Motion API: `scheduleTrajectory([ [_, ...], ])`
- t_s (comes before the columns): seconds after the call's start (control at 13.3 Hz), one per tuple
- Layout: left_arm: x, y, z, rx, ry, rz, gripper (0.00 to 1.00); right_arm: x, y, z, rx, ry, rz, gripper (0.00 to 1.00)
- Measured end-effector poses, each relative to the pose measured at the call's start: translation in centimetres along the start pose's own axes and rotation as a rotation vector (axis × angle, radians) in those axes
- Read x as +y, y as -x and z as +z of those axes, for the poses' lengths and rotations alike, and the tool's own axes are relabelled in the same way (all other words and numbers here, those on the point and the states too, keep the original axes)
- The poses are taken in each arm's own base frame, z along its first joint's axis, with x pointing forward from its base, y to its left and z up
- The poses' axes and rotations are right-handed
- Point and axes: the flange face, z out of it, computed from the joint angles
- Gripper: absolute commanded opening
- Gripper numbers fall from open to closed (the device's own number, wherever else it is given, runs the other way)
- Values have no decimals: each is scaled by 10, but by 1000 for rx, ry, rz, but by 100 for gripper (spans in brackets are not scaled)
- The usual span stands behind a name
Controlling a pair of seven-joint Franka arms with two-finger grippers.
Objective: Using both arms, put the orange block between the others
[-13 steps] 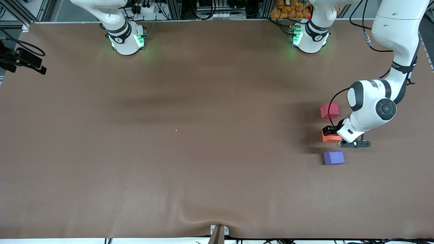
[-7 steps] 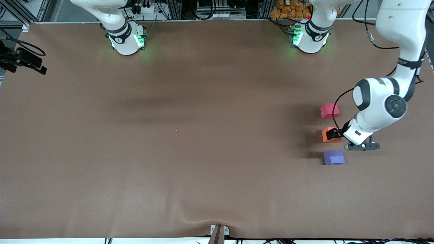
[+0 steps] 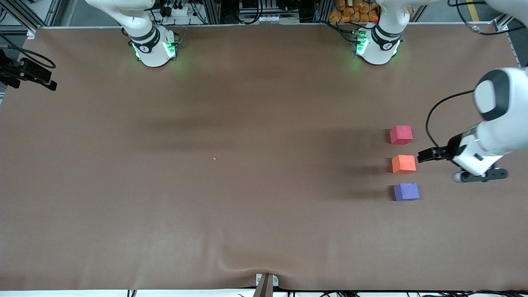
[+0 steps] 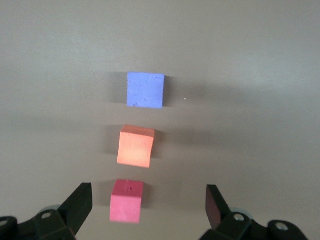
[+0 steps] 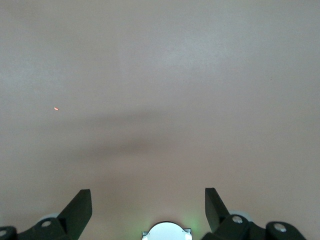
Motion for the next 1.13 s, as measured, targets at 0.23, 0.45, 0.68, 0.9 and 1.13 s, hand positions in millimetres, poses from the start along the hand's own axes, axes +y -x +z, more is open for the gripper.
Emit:
scheduleTrajectory([
  [0.23, 15, 5, -49, 10, 5, -34, 100, -1, 0, 0, 0, 0, -2, 100],
  [0.45, 24, 22, -89, 41, 9, -42, 100, -4, 0, 0, -1, 0, -7, 100],
  [0.68, 42, 41, -113, 56, 12, -53, 100, -4, 0, 0, -1, 0, -7, 100],
  [0.9, 73, 51, -115, 56, 2, -75, 100, -6, 0, 1, -1, 0, -12, 100],
  [1.13, 83, 57, -117, 65, -15, -64, 100, -13, 0, 1, -2, 1, -24, 100],
])
